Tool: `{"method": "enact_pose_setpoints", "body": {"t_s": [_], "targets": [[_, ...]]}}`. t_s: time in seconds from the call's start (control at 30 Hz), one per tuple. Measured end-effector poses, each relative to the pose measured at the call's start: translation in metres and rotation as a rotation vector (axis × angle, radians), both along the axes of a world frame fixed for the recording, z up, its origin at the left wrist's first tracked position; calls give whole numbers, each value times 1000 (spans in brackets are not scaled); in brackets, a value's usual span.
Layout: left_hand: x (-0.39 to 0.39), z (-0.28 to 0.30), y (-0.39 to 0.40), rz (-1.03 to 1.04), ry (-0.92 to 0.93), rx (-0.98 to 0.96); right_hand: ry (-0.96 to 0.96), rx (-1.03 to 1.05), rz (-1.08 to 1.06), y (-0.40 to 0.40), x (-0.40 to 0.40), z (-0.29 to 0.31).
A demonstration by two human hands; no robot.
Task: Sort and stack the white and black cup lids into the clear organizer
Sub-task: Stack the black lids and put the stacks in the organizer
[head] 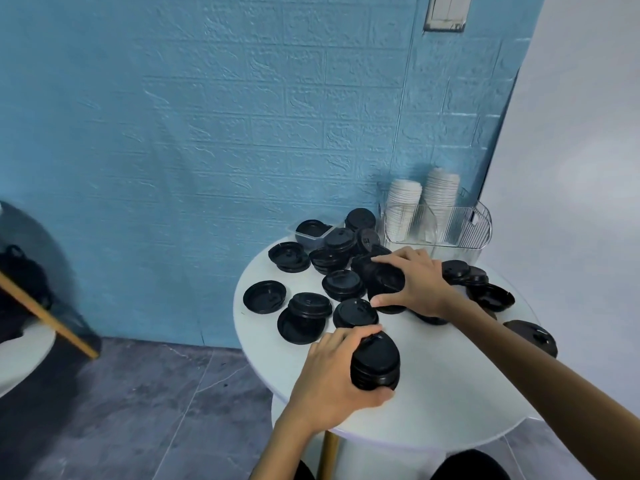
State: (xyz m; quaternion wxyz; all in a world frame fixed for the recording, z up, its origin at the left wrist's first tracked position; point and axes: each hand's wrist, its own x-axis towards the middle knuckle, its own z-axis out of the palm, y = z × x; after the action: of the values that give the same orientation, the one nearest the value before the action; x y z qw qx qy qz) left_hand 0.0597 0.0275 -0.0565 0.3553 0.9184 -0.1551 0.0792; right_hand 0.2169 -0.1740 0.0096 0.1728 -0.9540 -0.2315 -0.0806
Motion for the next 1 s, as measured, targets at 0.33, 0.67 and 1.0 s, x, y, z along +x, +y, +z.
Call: {"method": "enact_pose_setpoints", "body": {"t_s": [0.33, 0.67, 1.0], "targets": [[0, 0, 0, -5, -18, -11, 54, 143, 74, -7, -2, 4], [1, -3, 1, 4, -5, -7, -15, 483, 66, -17, -34, 21], [4, -3, 1, 14, 24, -100, 159, 1188, 166, 2, -121, -18]]}}
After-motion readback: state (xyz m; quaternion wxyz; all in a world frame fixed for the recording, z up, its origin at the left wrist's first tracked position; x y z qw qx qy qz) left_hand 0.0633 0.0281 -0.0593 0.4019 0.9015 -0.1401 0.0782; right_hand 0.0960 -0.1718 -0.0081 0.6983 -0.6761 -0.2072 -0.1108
